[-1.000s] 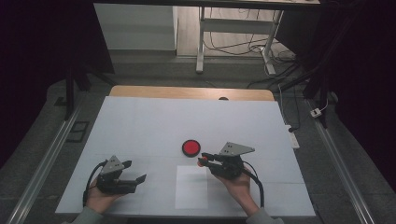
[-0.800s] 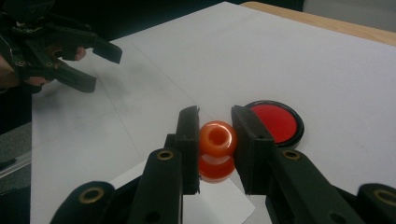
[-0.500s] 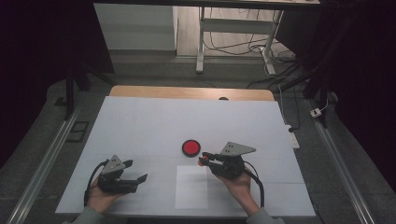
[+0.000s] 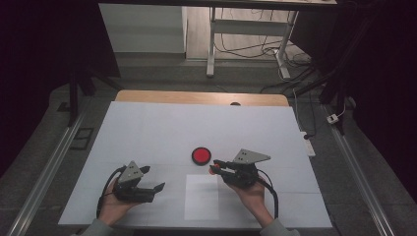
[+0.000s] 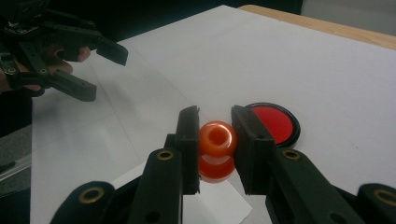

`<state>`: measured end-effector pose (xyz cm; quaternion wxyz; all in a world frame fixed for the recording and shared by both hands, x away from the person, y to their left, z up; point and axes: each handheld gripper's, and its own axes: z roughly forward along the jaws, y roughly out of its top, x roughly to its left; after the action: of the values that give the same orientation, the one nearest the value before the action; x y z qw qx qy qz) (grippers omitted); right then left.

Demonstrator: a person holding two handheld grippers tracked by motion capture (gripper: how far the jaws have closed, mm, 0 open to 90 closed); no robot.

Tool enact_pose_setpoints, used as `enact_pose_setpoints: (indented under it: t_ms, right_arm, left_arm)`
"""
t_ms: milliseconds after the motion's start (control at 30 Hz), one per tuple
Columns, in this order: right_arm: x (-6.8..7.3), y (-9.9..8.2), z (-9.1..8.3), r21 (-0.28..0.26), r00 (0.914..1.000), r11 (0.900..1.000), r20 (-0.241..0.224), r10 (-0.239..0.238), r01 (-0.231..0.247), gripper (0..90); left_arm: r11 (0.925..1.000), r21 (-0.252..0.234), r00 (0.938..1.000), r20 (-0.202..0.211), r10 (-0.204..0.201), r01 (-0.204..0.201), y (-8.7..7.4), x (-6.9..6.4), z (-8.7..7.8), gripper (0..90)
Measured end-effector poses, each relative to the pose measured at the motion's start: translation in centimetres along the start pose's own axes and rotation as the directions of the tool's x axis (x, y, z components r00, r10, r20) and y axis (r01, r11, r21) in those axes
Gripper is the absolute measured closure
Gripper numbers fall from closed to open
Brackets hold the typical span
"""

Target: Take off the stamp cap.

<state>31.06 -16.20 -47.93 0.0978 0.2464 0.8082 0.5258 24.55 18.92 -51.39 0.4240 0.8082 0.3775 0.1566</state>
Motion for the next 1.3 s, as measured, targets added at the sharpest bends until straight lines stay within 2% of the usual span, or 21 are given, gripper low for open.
enact_pose_setpoints:
  t_ms: [233, 733, 1300]
  right_arm:
    - [0.0, 0.0, 0.0, 0.001, 1.0000, 1.0000, 0.000, 0.000, 0.000, 72.0]
    - [0.0, 0.0, 0.0, -0.005, 1.0000, 1.0000, -0.001, 0.002, -0.002, 72.0]
    - [0.2, 0.1, 0.0, -0.011, 1.0000, 0.9999, -0.005, -0.001, 0.001, 71.9]
  left_arm:
    - [0.9999, -0.008, 0.9999, 0.012, 0.005, -0.005, 0.8, -0.3, 0.3, 18.9]
    - [0.9997, 0.004, 0.9995, 0.023, 0.023, -0.023, 2.2, -0.4, 1.5, 19.2]
    - [0.9953, 0.021, 0.9941, 0.056, 0.093, -0.094, 4.2, -2.0, 3.4, 19.1]
